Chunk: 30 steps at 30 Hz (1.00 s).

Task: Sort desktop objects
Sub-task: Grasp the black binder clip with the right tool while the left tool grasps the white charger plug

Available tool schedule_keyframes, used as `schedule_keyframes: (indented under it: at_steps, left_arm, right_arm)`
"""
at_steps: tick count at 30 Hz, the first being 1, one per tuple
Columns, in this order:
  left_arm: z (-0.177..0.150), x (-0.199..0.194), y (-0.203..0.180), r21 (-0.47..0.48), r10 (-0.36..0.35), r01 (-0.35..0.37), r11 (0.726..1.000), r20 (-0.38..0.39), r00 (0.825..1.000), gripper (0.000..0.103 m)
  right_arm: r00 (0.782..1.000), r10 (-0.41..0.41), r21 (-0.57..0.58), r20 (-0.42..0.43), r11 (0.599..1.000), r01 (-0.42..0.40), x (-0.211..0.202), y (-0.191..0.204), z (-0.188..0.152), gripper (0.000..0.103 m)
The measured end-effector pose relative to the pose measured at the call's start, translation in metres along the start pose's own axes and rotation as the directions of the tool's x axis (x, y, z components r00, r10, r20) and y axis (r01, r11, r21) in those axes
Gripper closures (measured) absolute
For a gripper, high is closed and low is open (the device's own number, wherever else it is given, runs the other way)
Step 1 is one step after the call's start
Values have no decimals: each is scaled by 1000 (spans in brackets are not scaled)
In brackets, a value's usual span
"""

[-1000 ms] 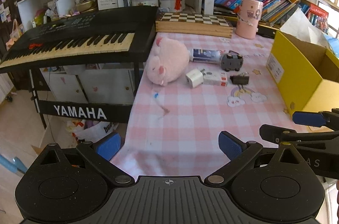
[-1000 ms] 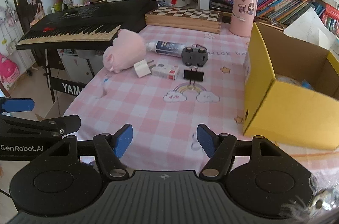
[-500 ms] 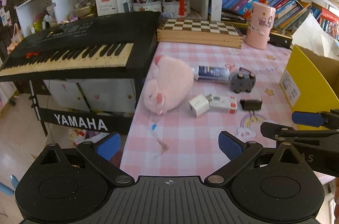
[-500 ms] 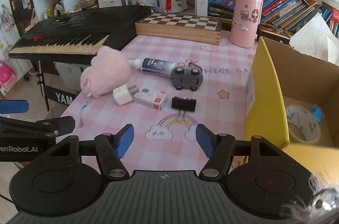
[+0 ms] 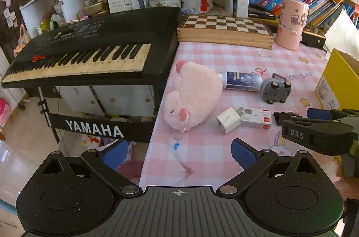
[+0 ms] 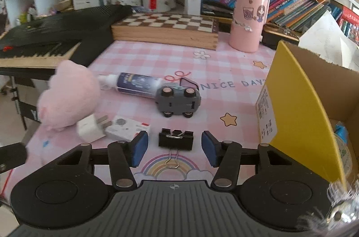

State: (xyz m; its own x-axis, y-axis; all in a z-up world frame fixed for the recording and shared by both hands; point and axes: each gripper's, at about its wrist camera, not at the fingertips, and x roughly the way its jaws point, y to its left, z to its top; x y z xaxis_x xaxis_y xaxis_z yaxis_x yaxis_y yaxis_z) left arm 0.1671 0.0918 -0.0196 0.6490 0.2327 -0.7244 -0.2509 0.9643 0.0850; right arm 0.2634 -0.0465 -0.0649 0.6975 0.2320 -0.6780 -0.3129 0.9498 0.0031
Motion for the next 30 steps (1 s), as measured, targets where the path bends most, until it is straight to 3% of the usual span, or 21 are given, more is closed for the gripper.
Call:
schedule_keyframes:
  at_steps: [8, 12, 16, 18, 22, 26, 30]
  left_arm:
    - [5, 10, -4, 16, -17, 17, 1000, -16, 1000, 4]
    - [8, 15, -7, 21, -33, 33, 999, -16, 999, 4]
    - [12, 20, -11, 18, -60, 60, 998, -10, 998, 5]
    - [13, 23, -13, 10, -79, 79, 997, -12, 997, 12]
    - [15, 34, -22, 5, -137, 137, 991, -26, 990, 38]
    - [18, 46, -37, 17, -203, 203, 979, -31, 979, 41]
    - [24, 63, -46, -7, -213, 213, 977, -30, 977, 41]
  right_arm:
    - [998, -24, 30, -54, 999, 25, 29, -3, 1, 56]
    - [997, -16, 34, -75, 999, 18, 37, -4, 1, 65]
    - [997, 6, 23, -71, 1000, -4, 36, -8, 5, 65]
    - [1000, -1, 19, -23, 1000, 2, 27, -10, 11, 65]
    - [990, 7, 24, 141, 1000, -11, -5, -17, 29, 65]
    - [966, 34, -8, 257, 999, -33, -31, -20, 41, 65]
    - [957, 63, -57, 285, 997, -48, -41, -17, 42, 65]
